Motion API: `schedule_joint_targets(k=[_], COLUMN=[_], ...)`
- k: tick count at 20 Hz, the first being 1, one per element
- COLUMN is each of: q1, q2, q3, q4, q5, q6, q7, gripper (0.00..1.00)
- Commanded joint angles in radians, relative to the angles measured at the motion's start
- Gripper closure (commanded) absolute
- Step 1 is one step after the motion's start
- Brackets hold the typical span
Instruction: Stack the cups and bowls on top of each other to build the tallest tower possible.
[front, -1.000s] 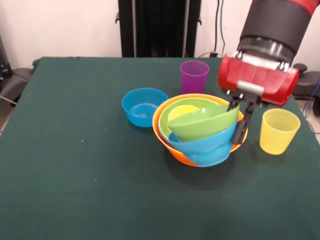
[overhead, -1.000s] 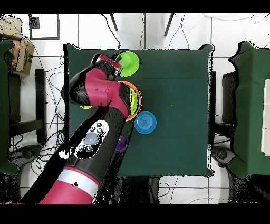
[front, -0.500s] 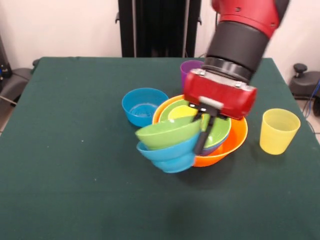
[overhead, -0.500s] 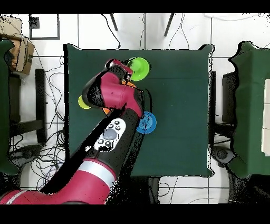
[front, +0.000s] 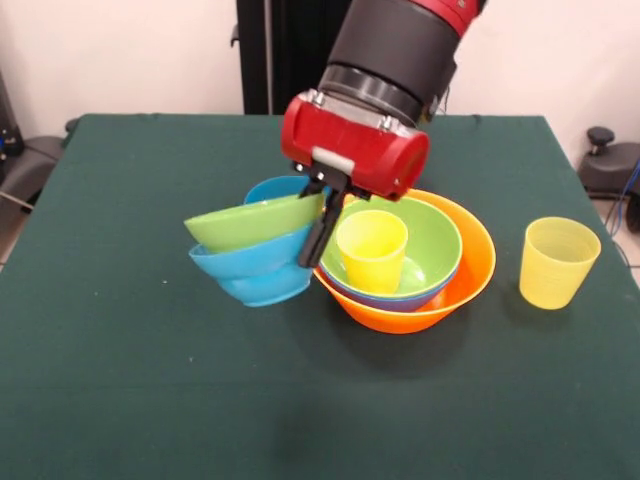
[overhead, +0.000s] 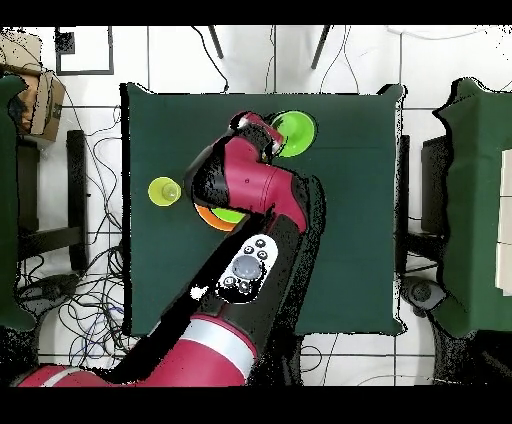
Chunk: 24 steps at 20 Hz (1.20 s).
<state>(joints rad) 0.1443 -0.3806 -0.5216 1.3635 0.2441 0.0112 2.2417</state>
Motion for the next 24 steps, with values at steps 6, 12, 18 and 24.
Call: schedule_joint_targets(k=[6, 12, 18, 24], q1=[0.05, 0.091, 0.087, 0.069], q2=[-0.023, -0.005, -0.021, -0.053], q3=[0.093, 0.067, 0.093, 0.137], q4=[0.002, 0.011, 0.051, 0.103], q5=[-0.002, 0.041, 0.033, 0.006], q6=[0.101, 0.11, 0.089, 0.074], q7=[0.095, 0.133, 0.12, 0.108], gripper=[1.0, 1.0, 1.0, 1.0])
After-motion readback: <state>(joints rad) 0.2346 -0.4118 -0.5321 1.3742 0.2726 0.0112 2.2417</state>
